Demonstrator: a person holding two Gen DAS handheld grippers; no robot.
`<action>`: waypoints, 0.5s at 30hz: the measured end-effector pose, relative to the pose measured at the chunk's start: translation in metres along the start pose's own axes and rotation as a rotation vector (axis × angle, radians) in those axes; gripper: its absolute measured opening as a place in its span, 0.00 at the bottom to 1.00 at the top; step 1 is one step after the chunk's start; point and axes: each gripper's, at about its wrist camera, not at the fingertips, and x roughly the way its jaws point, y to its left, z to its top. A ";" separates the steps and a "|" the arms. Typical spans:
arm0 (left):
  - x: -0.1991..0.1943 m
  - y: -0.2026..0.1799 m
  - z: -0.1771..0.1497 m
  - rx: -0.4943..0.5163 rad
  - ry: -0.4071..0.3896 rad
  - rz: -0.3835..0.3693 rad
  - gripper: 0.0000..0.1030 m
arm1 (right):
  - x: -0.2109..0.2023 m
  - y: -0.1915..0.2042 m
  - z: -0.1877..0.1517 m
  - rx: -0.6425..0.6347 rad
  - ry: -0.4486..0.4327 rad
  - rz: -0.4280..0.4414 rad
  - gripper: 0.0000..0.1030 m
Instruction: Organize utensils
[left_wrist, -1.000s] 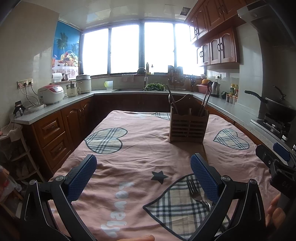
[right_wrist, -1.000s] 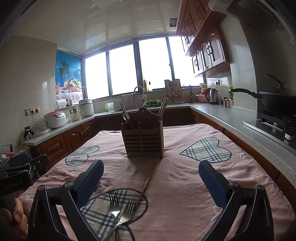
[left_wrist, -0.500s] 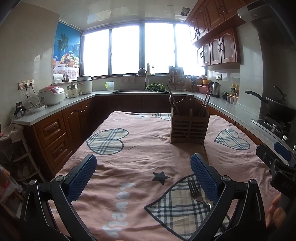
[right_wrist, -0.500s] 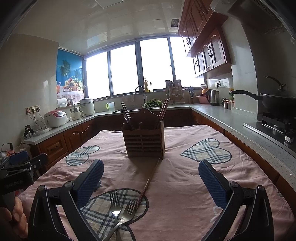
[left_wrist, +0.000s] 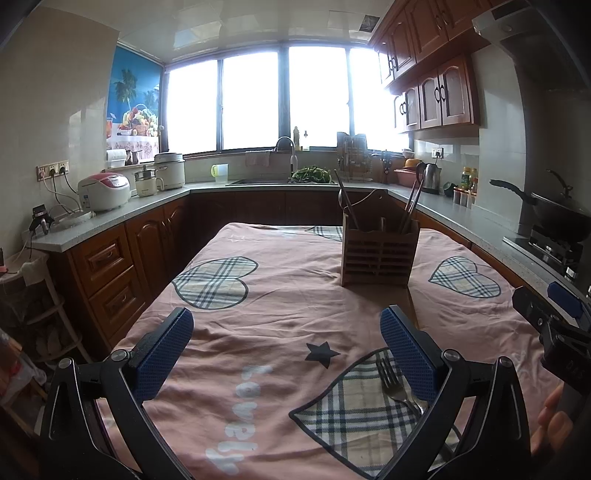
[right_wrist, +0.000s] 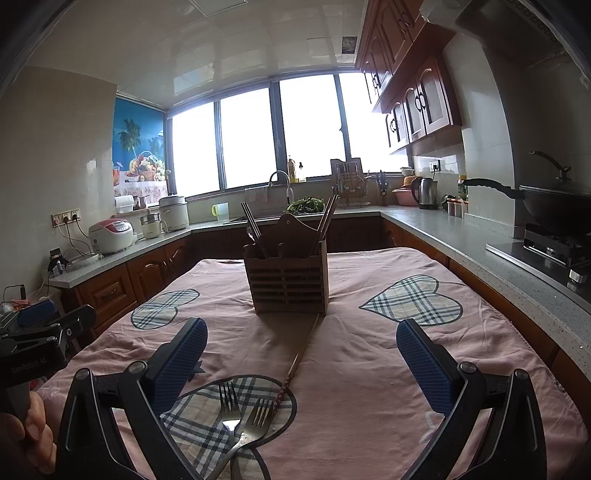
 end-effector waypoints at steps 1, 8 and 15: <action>0.000 0.000 0.000 0.000 -0.001 0.000 1.00 | 0.000 0.000 0.000 0.000 -0.001 0.001 1.00; -0.001 -0.001 0.000 0.003 -0.003 -0.002 1.00 | 0.000 -0.001 0.000 -0.001 -0.001 0.001 1.00; -0.001 -0.001 0.000 0.002 -0.004 -0.002 1.00 | 0.000 -0.001 0.000 -0.001 0.000 0.000 1.00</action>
